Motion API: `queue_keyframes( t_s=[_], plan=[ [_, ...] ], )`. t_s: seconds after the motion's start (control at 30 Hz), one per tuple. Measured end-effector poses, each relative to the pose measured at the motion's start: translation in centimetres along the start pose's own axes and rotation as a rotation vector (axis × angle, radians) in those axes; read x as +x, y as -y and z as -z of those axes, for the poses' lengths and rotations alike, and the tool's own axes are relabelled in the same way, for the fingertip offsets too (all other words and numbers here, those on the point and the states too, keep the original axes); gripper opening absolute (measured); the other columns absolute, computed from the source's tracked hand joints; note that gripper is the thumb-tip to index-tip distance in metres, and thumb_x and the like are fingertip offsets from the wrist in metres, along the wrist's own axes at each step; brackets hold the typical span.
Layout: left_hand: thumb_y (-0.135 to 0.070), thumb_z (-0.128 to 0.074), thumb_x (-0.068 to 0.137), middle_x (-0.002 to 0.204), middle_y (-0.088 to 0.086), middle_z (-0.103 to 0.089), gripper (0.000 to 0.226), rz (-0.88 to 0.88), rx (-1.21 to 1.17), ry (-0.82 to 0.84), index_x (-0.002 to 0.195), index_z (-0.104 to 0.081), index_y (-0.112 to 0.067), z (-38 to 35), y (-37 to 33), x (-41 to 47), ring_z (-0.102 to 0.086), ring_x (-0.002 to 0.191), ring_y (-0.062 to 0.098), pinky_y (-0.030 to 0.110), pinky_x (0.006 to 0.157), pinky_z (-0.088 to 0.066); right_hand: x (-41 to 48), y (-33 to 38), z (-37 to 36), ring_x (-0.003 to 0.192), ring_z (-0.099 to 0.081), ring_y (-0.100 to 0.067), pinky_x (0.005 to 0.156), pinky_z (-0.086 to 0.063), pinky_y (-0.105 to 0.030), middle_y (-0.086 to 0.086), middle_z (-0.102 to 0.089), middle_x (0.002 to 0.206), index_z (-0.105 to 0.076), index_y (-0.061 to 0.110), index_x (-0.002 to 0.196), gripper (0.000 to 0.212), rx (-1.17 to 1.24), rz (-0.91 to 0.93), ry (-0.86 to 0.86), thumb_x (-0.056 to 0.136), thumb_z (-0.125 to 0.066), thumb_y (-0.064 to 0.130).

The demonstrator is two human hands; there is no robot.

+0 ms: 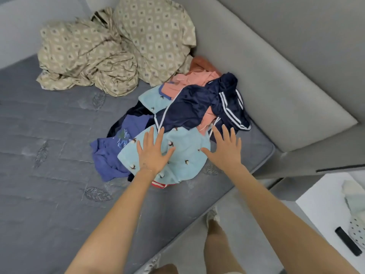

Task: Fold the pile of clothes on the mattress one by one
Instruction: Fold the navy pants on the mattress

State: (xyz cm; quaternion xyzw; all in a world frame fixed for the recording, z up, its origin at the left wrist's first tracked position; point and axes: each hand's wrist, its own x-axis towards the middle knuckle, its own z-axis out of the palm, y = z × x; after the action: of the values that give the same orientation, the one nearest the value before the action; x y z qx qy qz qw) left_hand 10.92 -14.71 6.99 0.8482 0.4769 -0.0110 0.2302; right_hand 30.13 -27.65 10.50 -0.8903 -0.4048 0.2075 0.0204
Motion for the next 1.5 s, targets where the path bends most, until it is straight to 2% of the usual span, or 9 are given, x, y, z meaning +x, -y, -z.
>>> queue_keyframes(
  t_s=[0.27,0.47,0.77,1.0,1.07,1.17,1.27,1.43,1.5],
  plan=[
    [-0.062,-0.039,0.093,0.162,0.001,0.007,0.077,0.194,-0.077,0.024,0.151,0.007,-0.039,-4.4,-5.9,5.9,0.006,0.149,0.02,0.048,0.117,0.007,10.6,-5.2,1.1,0.148,0.008,-0.03,0.117,-0.002,-0.051,-0.005,0.005,0.163,-0.001,0.032,0.154,0.084,0.003,0.112,0.092,0.091,-0.047,0.062],
    [-0.061,-0.041,0.093,0.162,0.003,0.001,0.077,0.222,-0.104,-0.011,0.152,0.002,-0.036,-6.9,-7.6,11.1,0.001,0.149,0.019,0.048,0.118,0.002,17.3,-8.1,0.3,0.148,0.008,-0.032,0.117,-0.003,-0.053,-0.005,0.004,0.163,-0.001,0.033,0.154,0.086,0.018,0.081,0.092,0.089,-0.049,0.063],
    [-0.056,-0.047,0.093,0.162,0.007,-0.006,0.077,0.084,-0.074,-0.021,0.154,-0.008,-0.029,-12.9,-10.1,23.5,-0.003,0.149,0.027,0.051,0.117,-0.001,27.3,-11.0,-3.6,0.148,0.006,-0.032,0.117,-0.006,-0.053,-0.005,0.006,0.162,0.001,0.03,0.154,0.088,0.007,0.019,0.084,0.09,-0.053,0.056],
    [-0.049,-0.051,0.094,0.161,0.006,-0.011,0.074,-0.123,-0.035,-0.071,0.154,-0.014,-0.026,-17.6,-13.0,32.0,-0.003,0.149,0.026,0.051,0.117,0.001,35.3,-14.4,-4.8,0.149,0.005,-0.032,0.118,0.0,-0.05,-0.005,0.0,0.163,-0.008,0.023,0.155,0.088,-0.133,0.209,-0.174,0.088,-0.065,0.026],
    [-0.05,-0.048,0.095,0.161,0.004,-0.012,0.071,-0.173,-0.048,-0.075,0.153,-0.017,-0.026,-18.8,-14.1,33.4,-0.001,0.149,0.024,0.049,0.117,0.006,37.0,-15.0,-5.3,0.148,-0.005,-0.035,0.117,0.001,-0.051,-0.01,-0.016,0.16,-0.021,0.018,0.154,0.084,-0.152,0.258,-0.255,0.084,-0.068,0.014],
    [-0.051,-0.045,0.096,0.16,0.0,-0.017,0.065,-0.2,-0.065,-0.052,0.152,-0.025,-0.023,-20.0,-15.6,34.0,-0.001,0.149,0.022,0.049,0.116,0.011,38.3,-15.6,-5.7,0.126,-0.045,-0.042,0.115,-0.012,-0.058,-0.018,-0.062,0.115,-0.065,0.006,0.118,0.048,-0.164,0.305,-0.395,0.071,-0.077,0.006],
    [-0.047,-0.049,0.096,0.157,-0.002,-0.027,0.055,-0.221,-0.202,-0.038,0.145,-0.04,-0.023,-20.1,-16.4,33.3,-0.006,0.149,0.02,0.047,0.116,0.01,38.2,-15.7,-5.3,0.094,-0.058,-0.037,0.114,-0.02,-0.055,-0.011,-0.063,0.077,-0.072,0.005,0.078,0.01,-0.084,0.395,-0.431,0.071,-0.077,0.009],
    [-0.029,-0.055,0.097,0.137,-0.002,-0.055,0.027,-0.221,-0.597,0.045,0.121,-0.064,-0.019,-17.2,-16.9,30.8,-0.033,0.139,0.016,0.031,0.116,-0.008,35.1,-13.3,-3.1,0.071,-0.061,-0.023,0.117,-0.01,-0.043,0.0,-0.062,0.062,-0.071,0.013,0.072,0.008,-0.018,0.498,-0.42,0.074,-0.078,0.016],
    [-0.023,-0.053,0.098,0.106,0.001,-0.067,0.017,-0.198,-0.732,0.039,0.105,-0.066,-0.014,-14.7,-16.9,29.5,-0.057,0.107,0.015,0.019,0.098,-0.031,33.7,-11.5,-1.1,0.069,-0.059,-0.024,0.118,-0.012,-0.04,-0.002,-0.064,0.064,-0.072,0.013,0.077,0.008,-0.011,0.49,-0.382,0.08,-0.074,0.02]
  ],
)
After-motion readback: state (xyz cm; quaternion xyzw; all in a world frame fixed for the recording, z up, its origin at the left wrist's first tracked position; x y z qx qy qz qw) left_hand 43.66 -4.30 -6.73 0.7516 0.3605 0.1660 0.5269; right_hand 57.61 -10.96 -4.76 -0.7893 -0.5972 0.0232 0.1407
